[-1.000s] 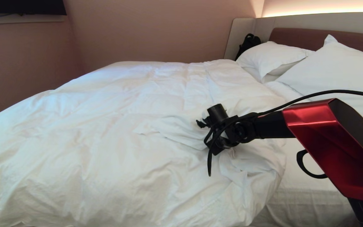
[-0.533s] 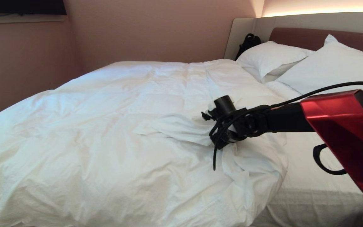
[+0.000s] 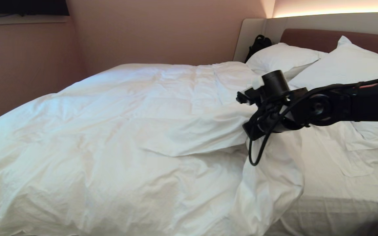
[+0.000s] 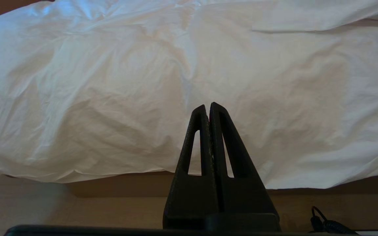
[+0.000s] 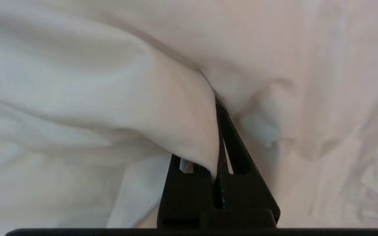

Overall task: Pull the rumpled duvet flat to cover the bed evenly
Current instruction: Flatten the corners of the folded blanket

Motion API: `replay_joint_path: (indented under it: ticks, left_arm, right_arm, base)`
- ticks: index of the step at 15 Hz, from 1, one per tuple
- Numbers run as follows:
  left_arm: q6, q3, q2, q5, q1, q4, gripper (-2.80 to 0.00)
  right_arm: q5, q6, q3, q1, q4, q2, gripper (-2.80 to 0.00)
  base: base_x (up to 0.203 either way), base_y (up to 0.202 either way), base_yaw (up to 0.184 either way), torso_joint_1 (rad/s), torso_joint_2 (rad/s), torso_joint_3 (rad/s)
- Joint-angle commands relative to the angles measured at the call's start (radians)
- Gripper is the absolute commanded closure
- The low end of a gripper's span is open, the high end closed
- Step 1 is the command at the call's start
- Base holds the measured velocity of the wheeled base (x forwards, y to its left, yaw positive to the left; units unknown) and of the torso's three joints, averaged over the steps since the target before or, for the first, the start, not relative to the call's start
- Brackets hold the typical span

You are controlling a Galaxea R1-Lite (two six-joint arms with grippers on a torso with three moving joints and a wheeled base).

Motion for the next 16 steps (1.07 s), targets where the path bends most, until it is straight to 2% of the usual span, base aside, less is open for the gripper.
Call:
replay_joint_path:
  ticks: [1,10,13,16]
  left_arm:
    - [0.0,0.0,0.0,0.0,0.0,0.0,0.0]
    - [0.0,0.0,0.0,0.0,0.0,0.0,0.0]
    - [0.0,0.0,0.0,0.0,0.0,0.0,0.0]
    - [0.0,0.0,0.0,0.0,0.0,0.0,0.0]
  right_arm:
    - [0.001,-0.061,0.064,-0.033,0.003,-0.098,0.0]
    - [0.002,-0.241,0.304,-0.08,-0.007,-0.367,0.0]
    - [0.0,-0.281,0.347,-0.08,-0.007,-0.403,0.0]
    - [-0.003,-0.286,0.353,-0.082,-0.007,-0.403,0.0]
  base:
    - [0.0,0.0,0.0,0.0,0.0,0.0]
    - [0.0,0.0,0.0,0.0,0.0,0.0]
    - [0.0,0.0,0.0,0.0,0.0,0.0]
    - [0.0,0.0,0.0,0.0,0.0,0.0]
